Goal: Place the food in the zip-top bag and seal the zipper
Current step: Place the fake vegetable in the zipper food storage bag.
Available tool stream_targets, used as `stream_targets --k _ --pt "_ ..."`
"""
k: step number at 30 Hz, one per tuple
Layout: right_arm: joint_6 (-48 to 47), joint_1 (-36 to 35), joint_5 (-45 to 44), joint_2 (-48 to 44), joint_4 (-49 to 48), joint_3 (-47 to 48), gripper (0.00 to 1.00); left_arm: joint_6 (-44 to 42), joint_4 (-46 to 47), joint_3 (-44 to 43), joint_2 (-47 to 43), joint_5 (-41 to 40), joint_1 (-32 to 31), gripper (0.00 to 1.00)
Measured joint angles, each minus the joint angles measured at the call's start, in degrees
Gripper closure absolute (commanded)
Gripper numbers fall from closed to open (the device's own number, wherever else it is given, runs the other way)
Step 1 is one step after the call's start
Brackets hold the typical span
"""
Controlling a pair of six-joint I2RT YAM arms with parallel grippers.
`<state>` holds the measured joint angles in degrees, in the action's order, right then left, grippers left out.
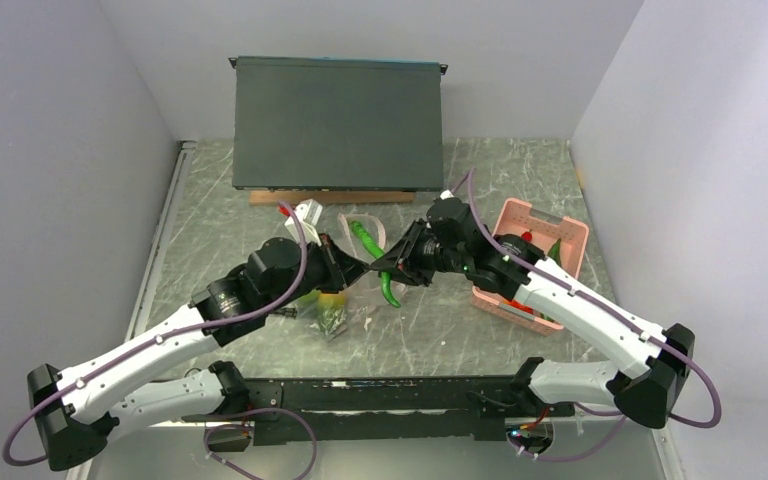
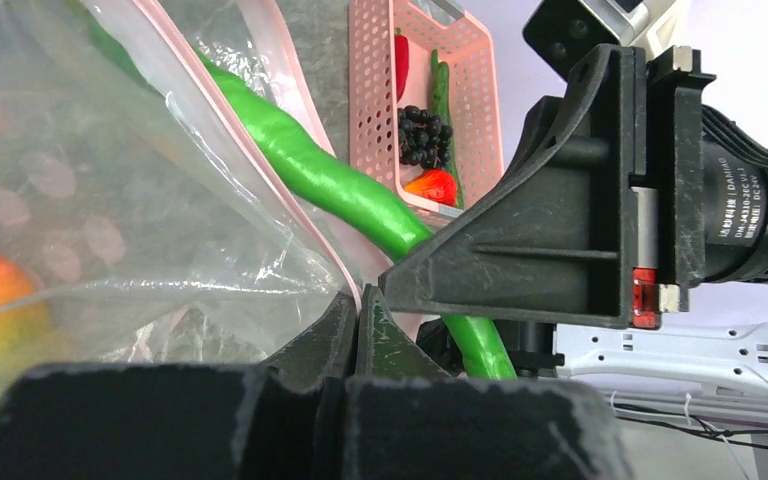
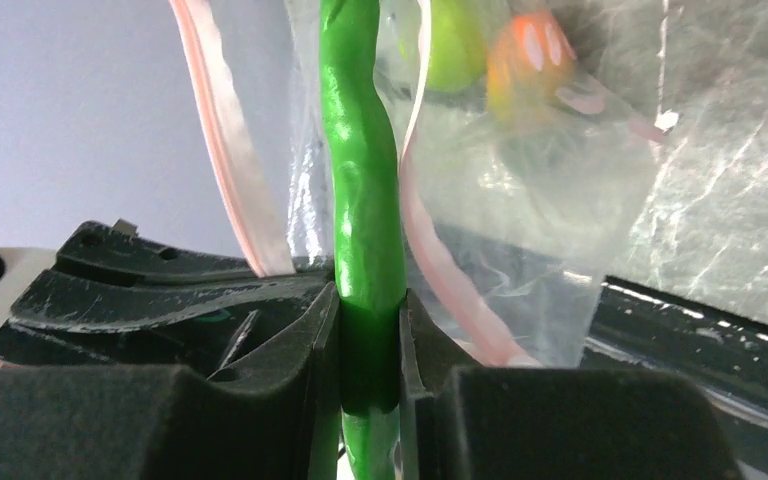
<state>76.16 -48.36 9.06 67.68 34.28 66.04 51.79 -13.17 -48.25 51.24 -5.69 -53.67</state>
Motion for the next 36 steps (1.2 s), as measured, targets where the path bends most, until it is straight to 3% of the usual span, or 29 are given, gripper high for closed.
stream_targets --k 10,19,23,28,36 --pt "-2.80 -7.72 -12.26 -0.63 0.00 -0.52 0.84 0.17 -0.24 1.46 -4.11 -1.25 -0.09 1.00" --pt "-4.85 -8.85 -13.38 1.33 0.85 1.53 0.69 -0.26 -1.22 1.46 -3.78 -1.18 -0.17 1.00" --pt "-9.01 -8.72 -13.53 3.82 5.01 6.36 0.67 -1.55 -1.31 1.09 -3.80 -0.59 -0.13 1.00" --pt "-17.46 -7.63 -11.17 7.43 11.89 14.93 0.74 -4.13 -3.58 -1.29 -3.87 0.46 -0.15 1.00" --pt "-29.05 -7.34 -5.09 12.37 20.09 24.37 1.00 -5.86 -8.11 -1.86 -6.12 0.94 -0.22 1.00"
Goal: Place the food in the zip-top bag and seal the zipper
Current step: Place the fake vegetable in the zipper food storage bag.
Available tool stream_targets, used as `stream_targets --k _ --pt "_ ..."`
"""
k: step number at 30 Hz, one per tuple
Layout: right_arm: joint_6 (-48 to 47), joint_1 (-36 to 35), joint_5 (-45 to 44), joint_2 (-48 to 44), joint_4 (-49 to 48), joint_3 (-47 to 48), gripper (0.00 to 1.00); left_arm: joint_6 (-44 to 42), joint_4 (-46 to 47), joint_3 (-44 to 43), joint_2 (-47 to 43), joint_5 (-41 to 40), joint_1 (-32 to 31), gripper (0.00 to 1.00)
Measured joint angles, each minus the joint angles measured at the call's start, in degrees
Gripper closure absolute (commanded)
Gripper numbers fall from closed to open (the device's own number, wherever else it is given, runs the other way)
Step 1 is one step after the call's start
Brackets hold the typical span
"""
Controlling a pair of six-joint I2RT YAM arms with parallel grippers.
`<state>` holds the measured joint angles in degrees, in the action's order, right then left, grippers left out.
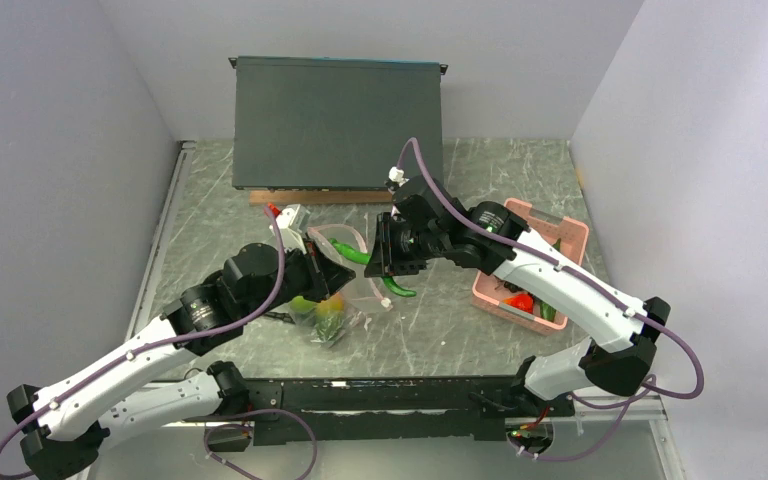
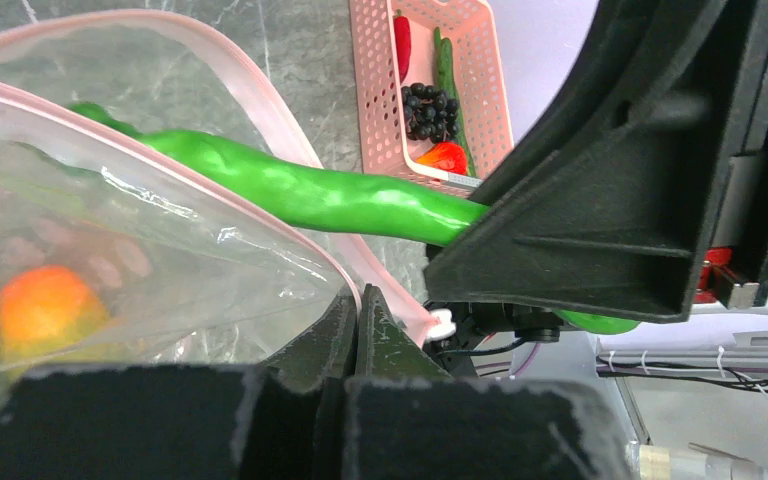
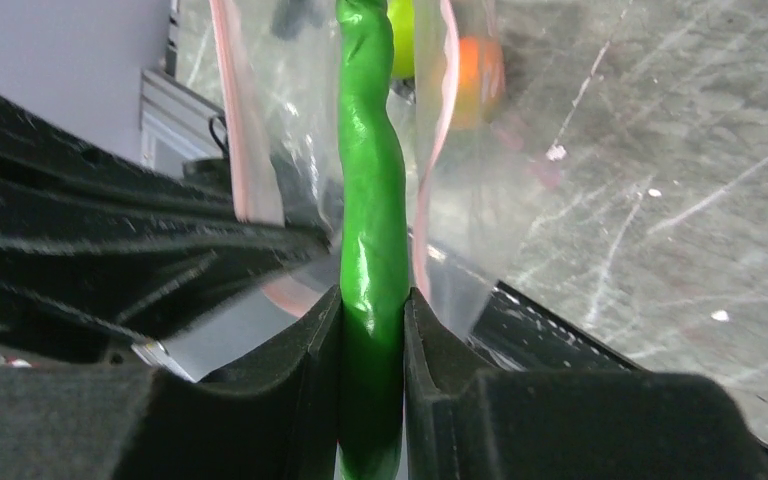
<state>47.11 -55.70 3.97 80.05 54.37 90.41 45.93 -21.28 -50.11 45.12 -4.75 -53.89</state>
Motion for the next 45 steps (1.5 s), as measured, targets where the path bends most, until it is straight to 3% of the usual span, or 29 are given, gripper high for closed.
stream_targets --k 8,14,22,26,31,33,38,45 --pt "-6.56 0.00 0.55 -0.52 9.33 2.16 1.00 -0.20 -5.20 -2.16 -1.29 -3.65 -0.11 1.00" --pt "-7.48 -0.15 1.64 -1.57 10.64 0.46 1.00 -0.26 -5.64 -2.21 -2.38 -4.15 -0.11 1.00" --pt "-4.83 -1.03 7.23 2.56 6.51 0.81 1.00 -4.63 1.49 -2.25 1.33 4.98 -0.92 1.00" --pt "-2.21 0.07 8.48 4.63 5.51 0.76 1.00 -7.48 1.62 -2.45 1.75 5.05 -1.29 1.00" --pt "4.15 3.93 7.89 -0.66 -3.15 -6.64 0.96 -7.85 3.91 -2.19 1.73 6.60 -1.68 1.00" --pt "7.19 6.34 7.91 -3.06 -6.32 -10.05 0.90 -7.50 5.57 -1.57 1.55 7.63 -1.84 1.00" --pt "11.87 7.10 4.57 -3.76 -11.39 -12.07 0.60 -5.64 8.81 0.22 1.53 9.25 -1.88 1.00" --pt "9.62 4.50 2.12 -0.63 -12.31 -9.03 0.40 -3.78 10.05 1.14 1.64 9.09 -1.95 1.00"
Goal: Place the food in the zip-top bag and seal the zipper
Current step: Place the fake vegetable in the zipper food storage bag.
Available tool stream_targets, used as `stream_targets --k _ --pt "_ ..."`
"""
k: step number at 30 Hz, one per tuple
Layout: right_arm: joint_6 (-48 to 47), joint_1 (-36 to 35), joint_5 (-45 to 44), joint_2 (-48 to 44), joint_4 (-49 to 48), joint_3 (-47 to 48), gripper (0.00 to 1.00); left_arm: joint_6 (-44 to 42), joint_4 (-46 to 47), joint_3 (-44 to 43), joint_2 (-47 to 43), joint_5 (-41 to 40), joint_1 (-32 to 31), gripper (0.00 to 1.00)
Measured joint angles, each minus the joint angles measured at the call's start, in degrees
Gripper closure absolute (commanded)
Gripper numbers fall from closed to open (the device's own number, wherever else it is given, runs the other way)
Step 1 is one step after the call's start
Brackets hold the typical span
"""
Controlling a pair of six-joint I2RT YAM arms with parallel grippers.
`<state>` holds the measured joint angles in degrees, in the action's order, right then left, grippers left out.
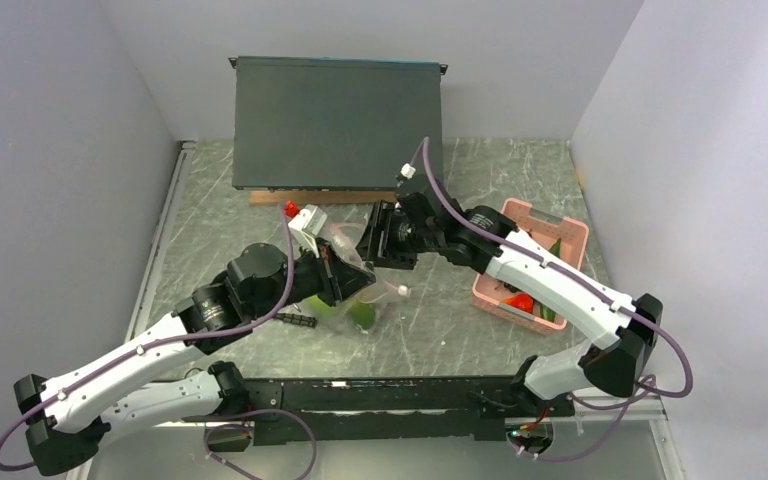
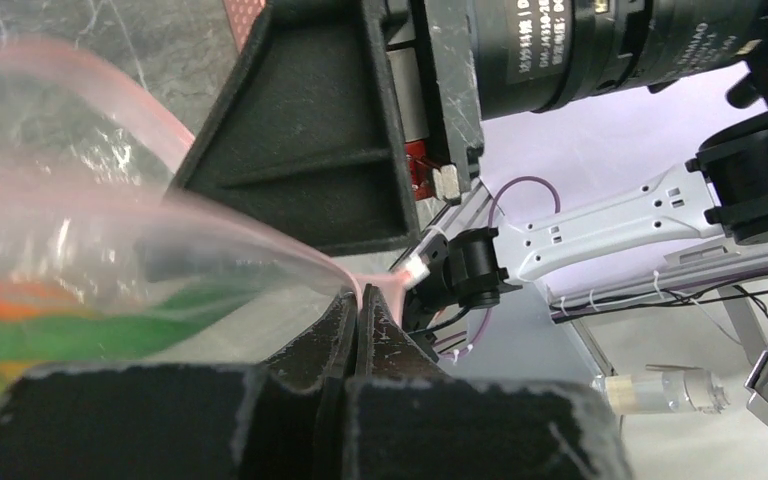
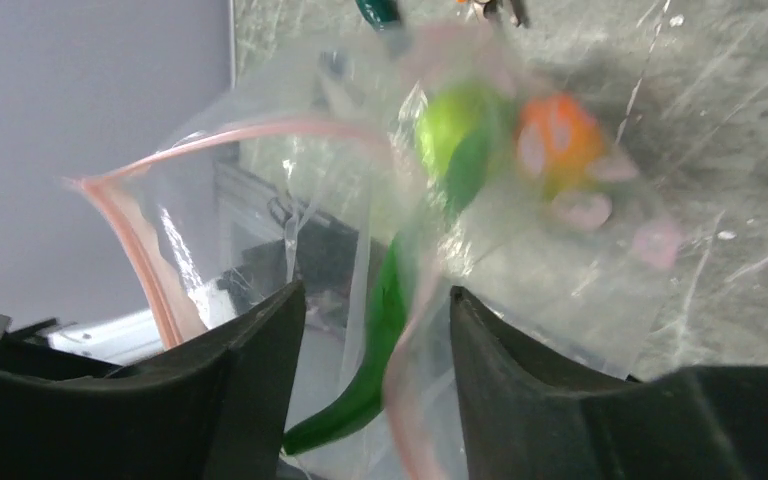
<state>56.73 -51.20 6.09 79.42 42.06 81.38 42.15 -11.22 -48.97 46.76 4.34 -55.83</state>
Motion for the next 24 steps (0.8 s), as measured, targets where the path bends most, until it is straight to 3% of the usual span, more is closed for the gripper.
stream_targets --k 8,12,17,20,24 --pt "-9.27 -2.38 -1.53 -0.94 4.90 2.16 0.39 2.80 -2.89 0.00 -0.96 -3.26 -0.31 1.00" --pt "-15.08 -2.60 -2.32 -3.54 7.45 3.87 0.32 4.20 -5.62 -0.02 -2.40 -6.69 -0.39 1.00" --pt "-21.29 -2.34 -12.11 -10.80 9.51 6.05 0.24 5.86 -9.77 -0.20 -2.73 -10.67 -0.39 1.00" --pt "-22.77 3.37 -18.71 -14.95 9.60 5.25 0.18 6.56 -11.56 -0.70 -2.64 -11.37 -0.39 1.00" --pt "-22.43 22.25 -25.29 -20.79 5.07 -7.39 0.14 6.62 -12.79 -1.79 -2.64 -11.65 -0.39 1.00"
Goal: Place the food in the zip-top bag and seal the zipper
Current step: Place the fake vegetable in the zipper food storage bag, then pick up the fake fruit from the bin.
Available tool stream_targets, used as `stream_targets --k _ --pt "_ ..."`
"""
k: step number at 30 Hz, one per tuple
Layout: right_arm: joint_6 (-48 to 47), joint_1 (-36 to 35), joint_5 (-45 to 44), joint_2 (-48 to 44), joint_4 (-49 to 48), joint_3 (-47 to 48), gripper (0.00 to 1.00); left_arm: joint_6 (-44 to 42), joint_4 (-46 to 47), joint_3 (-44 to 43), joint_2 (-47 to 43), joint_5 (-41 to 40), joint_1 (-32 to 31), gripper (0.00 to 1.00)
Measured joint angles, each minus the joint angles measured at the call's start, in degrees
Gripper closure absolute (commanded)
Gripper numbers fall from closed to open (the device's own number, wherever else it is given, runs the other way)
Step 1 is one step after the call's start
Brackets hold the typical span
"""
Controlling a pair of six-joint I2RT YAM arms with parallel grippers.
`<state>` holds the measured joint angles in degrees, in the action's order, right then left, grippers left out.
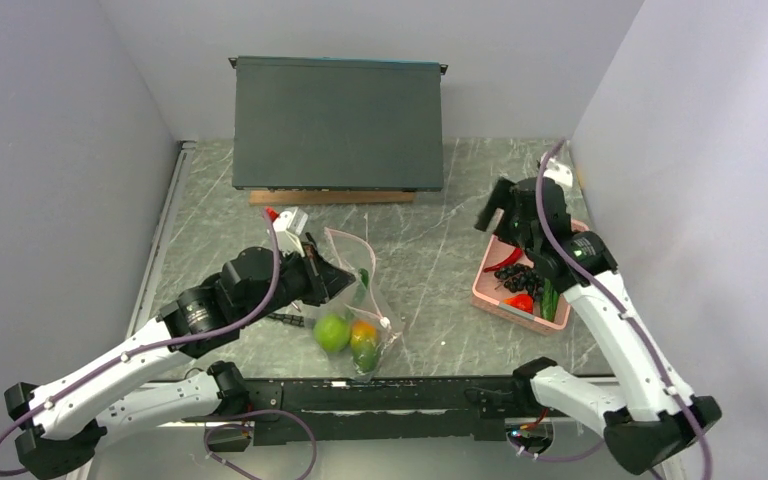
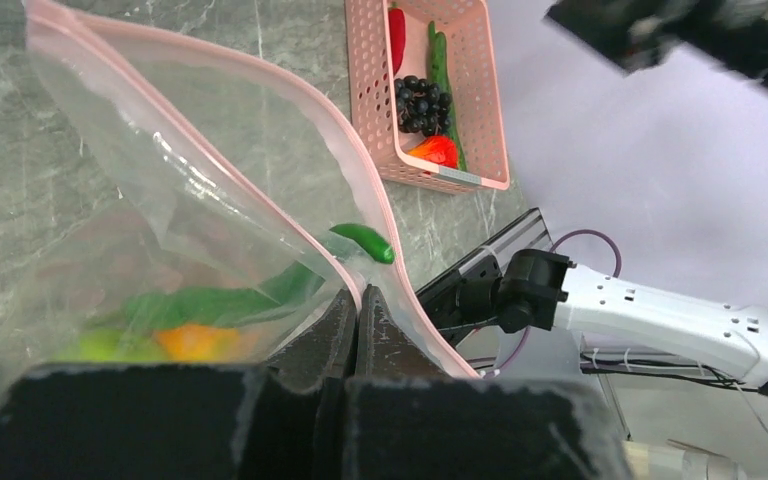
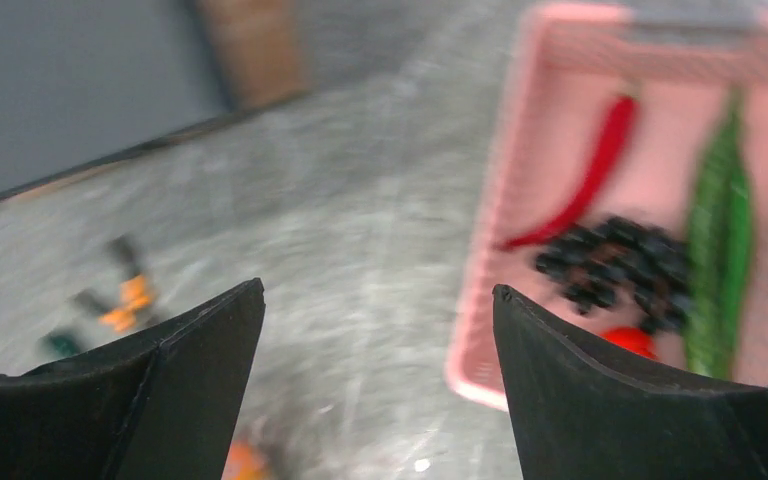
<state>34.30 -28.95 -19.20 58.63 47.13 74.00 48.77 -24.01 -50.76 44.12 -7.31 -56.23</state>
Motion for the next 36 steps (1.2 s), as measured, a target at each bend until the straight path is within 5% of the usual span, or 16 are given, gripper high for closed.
stream_targets --k 5,13,17,29,36 --pt "2.25 16.85 0.07 1.16 -4.09 -17.03 0.15 -1.33 -1.25 -2.84 0.31 0.48 0.00 1.00" --pt "6.03 28.96 5.44 12.57 -12.63 -22.95 0.30 -4.68 -2.16 -6.40 0.61 2.01 0.00 1.00" --pt "7.13 31.67 8.81 17.18 -16.48 -25.29 0.42 -5.97 -3.61 -7.72 0.55 1.88 0.00 1.00" --pt "7.93 32.50 12.57 18.64 -21.07 -32.15 0.41 -6.40 -3.50 -6.32 3.37 2.08 0.00 1.00" --pt "7.26 32.50 13.62 19.15 -24.50 -35.26 0.71 -7.26 -3.67 -6.19 3.63 1.40 0.00 1.00"
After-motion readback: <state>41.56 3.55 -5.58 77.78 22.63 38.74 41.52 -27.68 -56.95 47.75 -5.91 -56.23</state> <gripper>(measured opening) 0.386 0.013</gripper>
